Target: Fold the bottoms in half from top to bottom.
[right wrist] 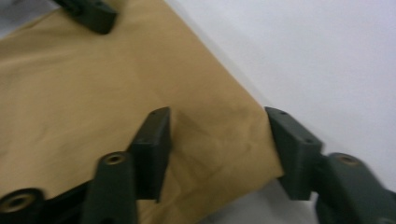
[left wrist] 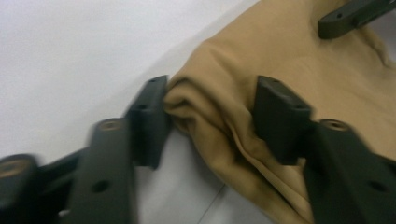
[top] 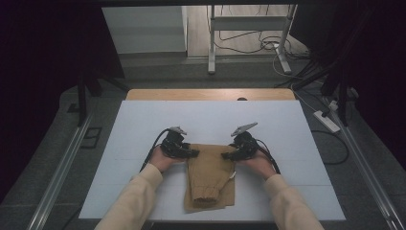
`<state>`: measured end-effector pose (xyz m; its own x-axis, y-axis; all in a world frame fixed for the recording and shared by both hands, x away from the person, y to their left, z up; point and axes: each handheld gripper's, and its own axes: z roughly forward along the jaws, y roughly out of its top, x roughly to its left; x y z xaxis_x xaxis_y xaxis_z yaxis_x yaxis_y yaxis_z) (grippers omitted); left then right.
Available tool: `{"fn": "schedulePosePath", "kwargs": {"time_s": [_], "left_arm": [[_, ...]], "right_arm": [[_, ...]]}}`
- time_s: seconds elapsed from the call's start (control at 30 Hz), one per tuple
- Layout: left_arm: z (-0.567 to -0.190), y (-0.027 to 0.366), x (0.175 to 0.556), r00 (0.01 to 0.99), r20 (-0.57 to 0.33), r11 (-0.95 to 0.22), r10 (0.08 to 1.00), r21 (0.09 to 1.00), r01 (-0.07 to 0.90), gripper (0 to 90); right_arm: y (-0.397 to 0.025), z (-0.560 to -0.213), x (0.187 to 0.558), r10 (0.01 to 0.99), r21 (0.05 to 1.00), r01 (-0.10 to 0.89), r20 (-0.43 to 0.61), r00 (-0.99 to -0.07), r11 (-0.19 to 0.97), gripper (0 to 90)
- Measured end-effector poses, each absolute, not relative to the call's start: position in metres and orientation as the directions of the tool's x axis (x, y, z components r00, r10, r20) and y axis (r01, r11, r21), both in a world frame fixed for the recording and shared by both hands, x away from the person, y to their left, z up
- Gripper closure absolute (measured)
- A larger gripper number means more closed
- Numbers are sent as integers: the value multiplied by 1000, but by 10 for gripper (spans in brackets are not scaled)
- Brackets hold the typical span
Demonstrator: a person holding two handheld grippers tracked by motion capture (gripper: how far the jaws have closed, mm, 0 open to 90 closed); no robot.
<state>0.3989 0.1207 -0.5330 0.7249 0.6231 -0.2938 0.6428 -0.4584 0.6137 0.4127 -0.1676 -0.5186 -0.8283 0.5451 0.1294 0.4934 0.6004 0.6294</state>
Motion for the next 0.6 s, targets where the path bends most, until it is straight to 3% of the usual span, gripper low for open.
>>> {"fn": "schedulePosePath", "kwargs": {"time_s": [0.2,0.6], "left_arm": [[-529,117,394,750,-256,-489,610,623,611,710],[-514,120,407,749,-215,-452,627,683,574,740]], "right_arm": [[-164,-516,407,499,621,460,126,-858,635,721],[-162,-502,418,524,679,408,40,-851,611,780]]}}
